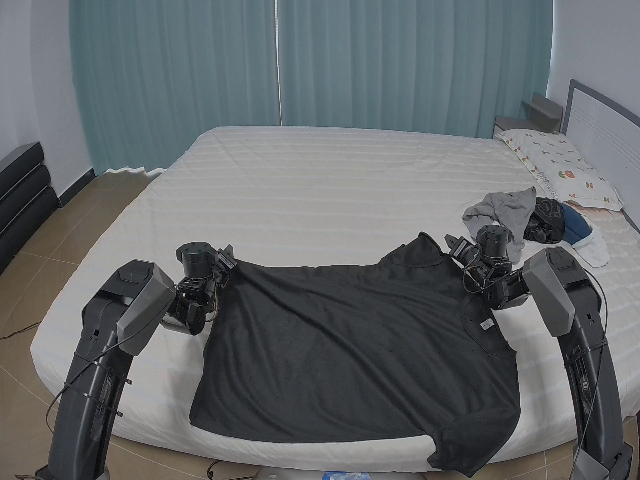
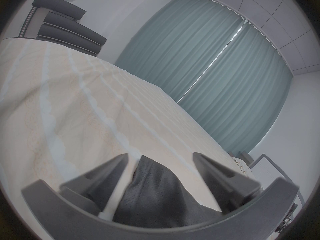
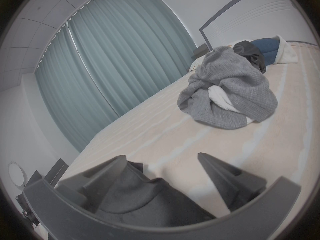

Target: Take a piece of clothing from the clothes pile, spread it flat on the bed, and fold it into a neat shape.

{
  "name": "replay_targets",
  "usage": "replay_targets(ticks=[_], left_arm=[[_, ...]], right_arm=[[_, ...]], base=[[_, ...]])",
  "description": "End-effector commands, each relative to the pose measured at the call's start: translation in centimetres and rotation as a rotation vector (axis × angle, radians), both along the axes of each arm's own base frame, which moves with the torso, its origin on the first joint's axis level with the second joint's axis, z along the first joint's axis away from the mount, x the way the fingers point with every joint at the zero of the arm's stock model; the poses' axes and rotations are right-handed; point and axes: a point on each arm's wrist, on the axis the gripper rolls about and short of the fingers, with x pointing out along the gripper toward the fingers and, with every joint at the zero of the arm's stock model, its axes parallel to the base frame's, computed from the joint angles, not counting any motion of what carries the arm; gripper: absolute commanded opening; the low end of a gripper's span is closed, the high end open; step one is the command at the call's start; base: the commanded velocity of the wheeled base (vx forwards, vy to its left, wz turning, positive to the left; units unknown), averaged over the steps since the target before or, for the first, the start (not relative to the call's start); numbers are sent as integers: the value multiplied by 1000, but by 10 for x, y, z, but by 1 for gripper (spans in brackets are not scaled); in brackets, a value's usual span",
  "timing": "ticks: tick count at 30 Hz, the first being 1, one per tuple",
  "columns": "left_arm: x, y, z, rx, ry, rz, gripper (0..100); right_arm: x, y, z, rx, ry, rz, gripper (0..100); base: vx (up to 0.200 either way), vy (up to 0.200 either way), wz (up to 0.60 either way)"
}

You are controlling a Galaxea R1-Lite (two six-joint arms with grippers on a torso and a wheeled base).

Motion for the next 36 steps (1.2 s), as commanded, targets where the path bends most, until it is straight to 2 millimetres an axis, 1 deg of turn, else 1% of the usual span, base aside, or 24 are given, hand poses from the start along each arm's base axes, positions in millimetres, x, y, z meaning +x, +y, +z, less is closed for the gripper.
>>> replay_targets(ticks=[1,3,5,8,9,10,11,14,15,17,19,21,22,24,26,28,29,30,31,32,33,34,35,36], left_arm=[[-1,0,1,-3,1,1,100],[-3,1,3,-3,8,6,100],[-5,2,3,-3,12,9,100],[-15,3,21,-63,15,13,100],[-17,3,23,-70,18,13,100],[-20,5,31,-86,17,16,100],[-23,6,33,-95,22,11,100],[-25,9,36,-99,26,1,100],[-24,14,36,-102,26,8,100],[-24,16,37,-102,26,11,100],[-25,19,39,-101,24,18,100],[-28,26,44,-101,27,27,100],[-28,26,45,-101,27,26,100],[-33,35,57,-112,21,23,100],[-41,41,71,-147,6,23,100],[-52,46,83,-192,9,15,100],[-61,47,90,-222,19,-5,100],[-61,47,90,-222,19,-5,100],[-72,49,99,-250,29,-34,100],[-87,49,109,-280,44,-73,100],[-96,49,113,-291,59,-94,100],[-96,49,113,-291,59,-94,100],[-112,48,120,-298,77,-113,100],[-121,47,123,-298,89,-118,100]], right_arm=[[-4,-1,8,0,6,1,100],[-8,-3,15,8,9,9,100],[-9,-2,16,13,9,12,100],[-10,1,16,16,16,30,100],[-10,2,15,16,17,32,100],[-11,4,14,16,24,36,100],[-12,5,13,15,27,38,100],[-13,5,12,15,33,39,100],[-15,5,11,15,40,39,100],[-17,6,14,17,37,42,100],[-27,8,18,15,54,46,100],[-36,8,28,16,57,49,100],[-37,8,29,16,57,49,100],[-48,5,42,20,67,53,100],[-62,3,50,22,93,56,100],[-76,0,54,21,127,59,100],[-86,-1,58,25,142,62,100],[-86,-1,58,25,142,62,100],[-96,-4,66,30,152,61,100],[-111,-4,75,54,167,58,100],[-121,-4,79,76,181,61,100],[-121,-4,79,76,181,61,100],[-142,-2,89,109,202,78,100],[-154,-2,94,122,217,87,100]], base=[[0,0,0],[0,0,0],[0,0,0],[0,0,0],[0,0,0],[0,0,0],[0,0,0],[0,0,0],[0,0,0],[0,0,0],[0,0,0],[0,0,0],[0,0,0],[0,0,0],[0,0,0],[0,0,0],[0,0,0],[0,0,0],[0,0,0],[0,0,0],[0,0,0],[0,0,0],[0,0,0],[0,0,0]])
